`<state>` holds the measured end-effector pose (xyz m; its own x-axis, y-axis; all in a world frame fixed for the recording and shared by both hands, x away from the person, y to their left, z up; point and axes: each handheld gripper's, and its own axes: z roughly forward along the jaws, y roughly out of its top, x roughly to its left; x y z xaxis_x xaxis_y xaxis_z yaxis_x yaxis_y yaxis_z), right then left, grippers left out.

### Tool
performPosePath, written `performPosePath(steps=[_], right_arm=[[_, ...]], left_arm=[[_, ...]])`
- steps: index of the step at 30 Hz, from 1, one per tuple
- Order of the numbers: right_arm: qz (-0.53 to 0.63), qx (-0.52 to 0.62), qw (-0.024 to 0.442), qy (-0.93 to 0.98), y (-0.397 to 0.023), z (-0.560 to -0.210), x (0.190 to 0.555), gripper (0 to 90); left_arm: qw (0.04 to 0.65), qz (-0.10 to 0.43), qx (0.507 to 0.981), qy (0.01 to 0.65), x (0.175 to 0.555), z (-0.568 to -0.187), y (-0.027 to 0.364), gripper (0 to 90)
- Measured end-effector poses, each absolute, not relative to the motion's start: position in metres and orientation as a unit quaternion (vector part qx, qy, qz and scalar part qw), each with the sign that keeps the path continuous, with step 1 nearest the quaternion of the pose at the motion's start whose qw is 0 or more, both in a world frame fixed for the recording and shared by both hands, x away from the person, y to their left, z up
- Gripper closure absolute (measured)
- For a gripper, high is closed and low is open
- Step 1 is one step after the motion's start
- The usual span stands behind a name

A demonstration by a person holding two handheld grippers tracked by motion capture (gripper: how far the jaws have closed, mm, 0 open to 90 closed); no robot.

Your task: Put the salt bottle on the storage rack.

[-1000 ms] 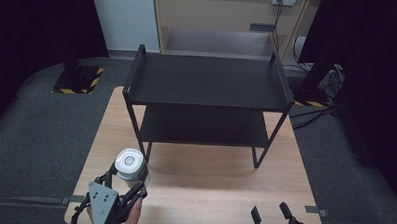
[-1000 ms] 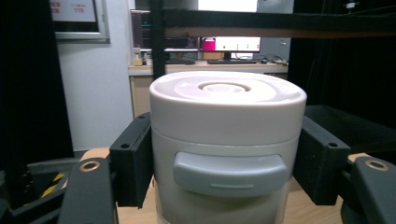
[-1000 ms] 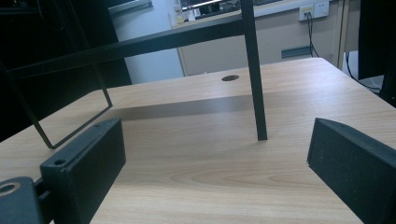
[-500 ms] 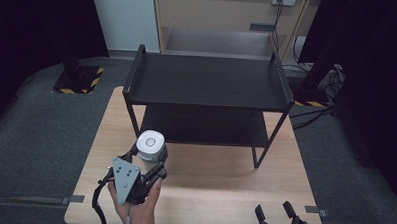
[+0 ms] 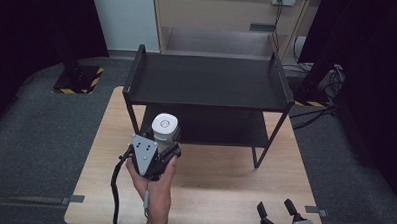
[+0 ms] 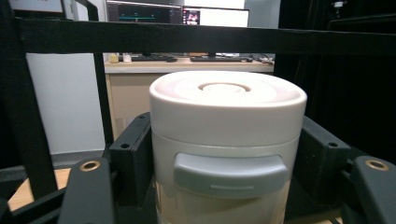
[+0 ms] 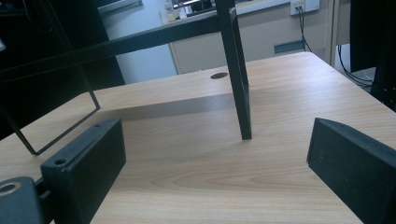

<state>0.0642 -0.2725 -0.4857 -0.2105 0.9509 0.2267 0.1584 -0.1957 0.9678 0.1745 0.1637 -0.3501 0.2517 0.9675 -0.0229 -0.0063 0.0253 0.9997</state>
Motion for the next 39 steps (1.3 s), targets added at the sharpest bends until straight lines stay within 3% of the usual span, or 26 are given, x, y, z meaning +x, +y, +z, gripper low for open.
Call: performPosePath(steps=[11, 39], right_arm=[[0.567, 0.525, 0.347, 0.53, -0.278, -0.487, 0.074, 4.5], [0.56, 0.537, 0.35, 0.525, -0.29, -0.49, 0.079, 4.6]], left_arm=[[0.551, 0.431, 0.561, 0.443, 0.2, -0.344, 0.153, 30.5], [0.533, 0.453, 0.534, 0.474, 0.245, -0.357, 0.116, 30.5]])
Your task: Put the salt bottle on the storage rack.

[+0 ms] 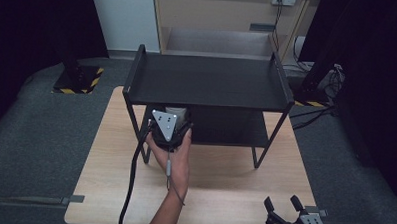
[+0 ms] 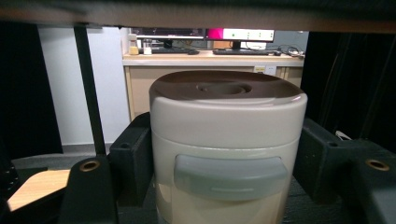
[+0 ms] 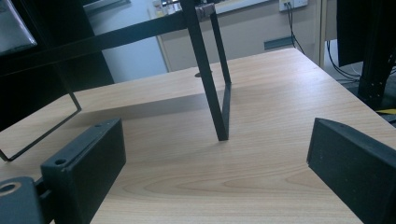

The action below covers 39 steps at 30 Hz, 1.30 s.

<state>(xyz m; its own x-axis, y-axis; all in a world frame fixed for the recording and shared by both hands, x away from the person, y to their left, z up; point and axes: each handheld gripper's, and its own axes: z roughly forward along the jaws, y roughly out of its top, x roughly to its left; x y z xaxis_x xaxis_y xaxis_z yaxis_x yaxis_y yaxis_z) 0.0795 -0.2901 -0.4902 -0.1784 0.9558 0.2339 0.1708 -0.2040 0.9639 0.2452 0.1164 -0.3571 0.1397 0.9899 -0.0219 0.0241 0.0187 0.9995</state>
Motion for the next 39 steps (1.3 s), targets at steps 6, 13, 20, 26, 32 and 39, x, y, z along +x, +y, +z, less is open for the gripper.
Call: performPosePath(steps=[6, 13, 20, 26, 32, 39], right_arm=[[0.56, 0.538, 0.349, 0.525, -0.292, -0.491, 0.081, 4.6], [0.558, 0.541, 0.35, 0.523, -0.294, -0.491, 0.08, 4.6], [0.558, 0.541, 0.349, 0.524, -0.294, -0.491, 0.08, 4.6], [0.557, 0.542, 0.349, 0.523, -0.293, -0.491, 0.08, 4.6], [0.559, 0.54, 0.349, 0.524, -0.293, -0.491, 0.08, 4.5], [0.562, 0.538, 0.344, 0.526, -0.292, -0.491, 0.08, 4.2]], left_arm=[[0.531, 0.454, 0.527, 0.484, 0.252, -0.36, 0.112, 30.5], [0.524, 0.466, 0.519, 0.489, 0.257, -0.364, 0.106, 30.5], [0.517, 0.484, 0.513, 0.486, 0.26, -0.37, 0.096, 30.5], [0.515, 0.49, 0.508, 0.486, 0.261, -0.372, 0.093, 30.4], [0.523, 0.488, 0.507, 0.481, 0.263, -0.374, 0.094, 21.0], [0.517, 0.495, 0.511, 0.476, 0.253, -0.371, 0.095, 10.9]])
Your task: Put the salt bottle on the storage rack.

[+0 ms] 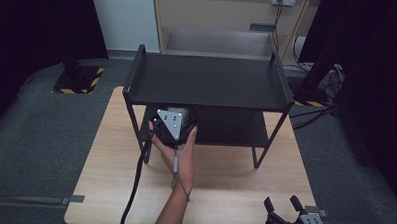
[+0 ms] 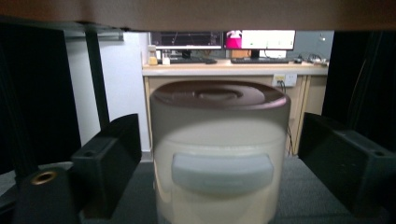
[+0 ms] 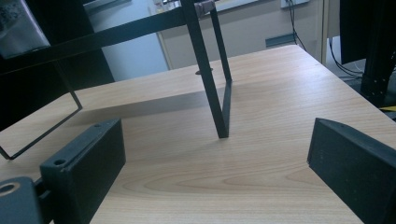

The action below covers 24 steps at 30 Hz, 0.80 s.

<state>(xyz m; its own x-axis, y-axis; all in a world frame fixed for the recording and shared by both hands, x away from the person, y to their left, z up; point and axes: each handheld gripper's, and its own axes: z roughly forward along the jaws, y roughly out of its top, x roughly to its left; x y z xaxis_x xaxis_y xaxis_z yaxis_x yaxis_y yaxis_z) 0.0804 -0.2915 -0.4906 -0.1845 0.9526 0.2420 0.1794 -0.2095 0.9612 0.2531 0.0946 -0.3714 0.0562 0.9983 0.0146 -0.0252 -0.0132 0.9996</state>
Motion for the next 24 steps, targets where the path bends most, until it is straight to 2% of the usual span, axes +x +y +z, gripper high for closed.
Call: performPosePath(steps=[16, 24], right_arm=[[0.568, 0.528, 0.348, 0.527, -0.286, -0.486, 0.075, 3.9], [0.566, 0.524, 0.351, 0.531, -0.282, -0.485, 0.07, 3.8]], left_arm=[[0.539, 0.49, 0.508, 0.46, 0.202, -0.377, 0.111, 7.8], [0.559, 0.462, 0.527, 0.443, 0.162, -0.39, 0.129, 7.5]])
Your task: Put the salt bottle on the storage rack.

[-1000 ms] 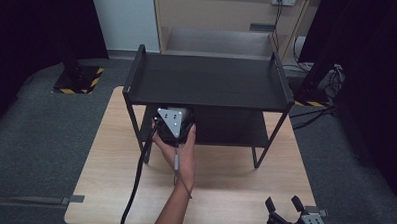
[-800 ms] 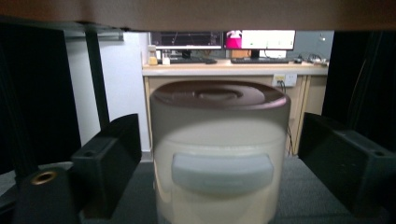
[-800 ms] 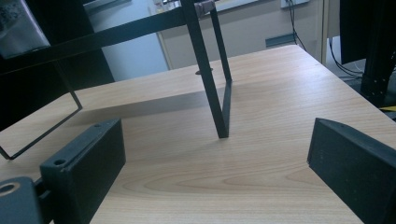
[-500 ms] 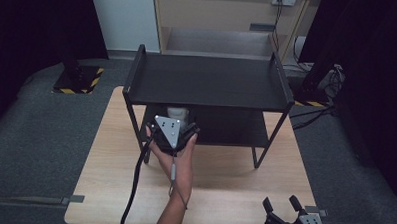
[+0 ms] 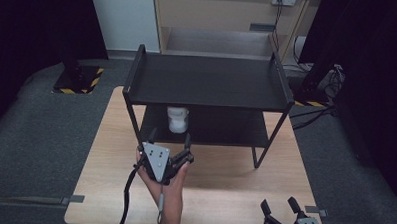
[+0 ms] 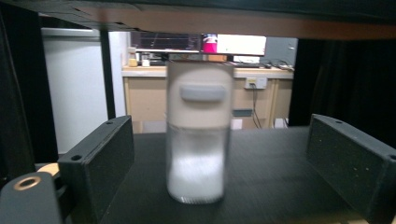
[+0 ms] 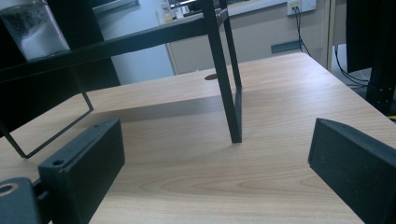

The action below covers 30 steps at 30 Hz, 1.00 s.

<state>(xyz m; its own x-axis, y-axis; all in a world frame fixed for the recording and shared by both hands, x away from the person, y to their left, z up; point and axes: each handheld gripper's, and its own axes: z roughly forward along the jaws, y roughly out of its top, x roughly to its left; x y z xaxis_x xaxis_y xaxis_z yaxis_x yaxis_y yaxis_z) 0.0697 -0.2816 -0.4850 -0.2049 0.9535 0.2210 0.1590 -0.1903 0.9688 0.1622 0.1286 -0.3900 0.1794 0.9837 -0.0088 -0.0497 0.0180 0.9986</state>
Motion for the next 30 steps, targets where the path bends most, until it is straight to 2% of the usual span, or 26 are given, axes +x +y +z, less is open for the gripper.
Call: performPosePath(steps=[9, 13, 30], right_arm=[[0.565, 0.52, 0.353, 0.534, -0.275, -0.486, 0.066, 3.8], [0.566, 0.522, 0.356, 0.53, -0.275, -0.487, 0.064, 3.8], [0.553, 0.529, 0.364, 0.531, -0.268, -0.493, 0.061, 3.7]], left_arm=[[0.572, 0.436, 0.541, 0.436, 0.136, -0.403, 0.152, 7.4], [0.585, 0.409, 0.545, 0.441, 0.126, -0.416, 0.17, 7.3], [0.557, 0.422, 0.56, 0.445, 0.088, -0.459, 0.223, 6.7]])
